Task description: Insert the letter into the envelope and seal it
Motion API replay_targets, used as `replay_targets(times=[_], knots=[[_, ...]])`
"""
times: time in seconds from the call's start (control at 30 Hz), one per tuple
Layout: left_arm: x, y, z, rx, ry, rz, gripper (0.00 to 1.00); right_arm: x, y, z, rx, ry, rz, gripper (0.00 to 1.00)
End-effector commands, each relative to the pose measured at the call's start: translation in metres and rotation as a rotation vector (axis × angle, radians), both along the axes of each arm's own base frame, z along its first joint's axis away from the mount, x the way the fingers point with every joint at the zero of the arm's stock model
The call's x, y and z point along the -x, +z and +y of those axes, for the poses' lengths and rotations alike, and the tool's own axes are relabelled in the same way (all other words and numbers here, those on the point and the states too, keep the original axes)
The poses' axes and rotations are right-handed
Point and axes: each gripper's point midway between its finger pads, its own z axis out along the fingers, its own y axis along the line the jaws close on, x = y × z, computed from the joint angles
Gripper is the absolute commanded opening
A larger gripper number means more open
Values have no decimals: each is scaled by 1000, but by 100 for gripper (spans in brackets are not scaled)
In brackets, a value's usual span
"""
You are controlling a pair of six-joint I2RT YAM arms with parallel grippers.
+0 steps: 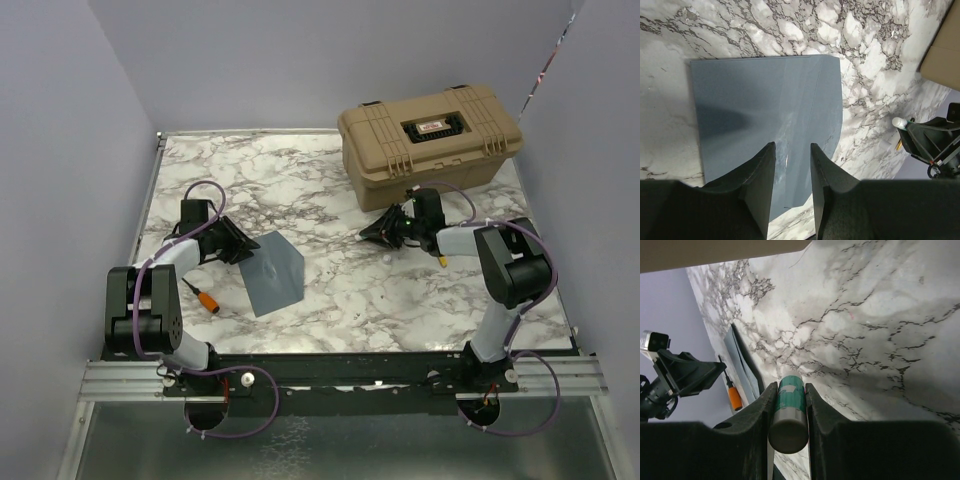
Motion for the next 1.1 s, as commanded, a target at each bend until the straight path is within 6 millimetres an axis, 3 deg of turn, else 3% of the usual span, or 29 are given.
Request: replay_targets(times=[0.0, 0.2, 0.33, 0.53, 0.63, 0.73, 0.8, 0.93, 1.07], knots=[[2, -2, 0, -17, -15, 5, 35, -2, -12, -7, 54, -25, 48, 30], [-2, 3, 0, -13, -14, -8, 35, -1, -10, -16, 79, -71, 75, 46], [-6, 8, -1, -7, -14, -20, 35, 0, -5, -26, 125, -106, 76, 48], [-5, 10, 0, -19, -14, -30, 33, -4, 36, -45, 205, -166, -50, 48], [-2, 9, 3, -37, -16, -35, 27, -5, 56, -39, 202, -99, -153, 43], [7, 3, 6, -61, -8, -16, 18, -3, 45, -37, 262, -67, -129, 26], [14, 0, 8, -73, -1, -11, 16, 4, 42, -28, 277, -54, -150, 20], [27, -4, 9, -86, -6, -1, 14, 20, 53, 7, 316, -9, -261, 19], [44, -19, 10, -98, -14, 50, 12, 40, 35, 50, 344, 91, -274, 19]])
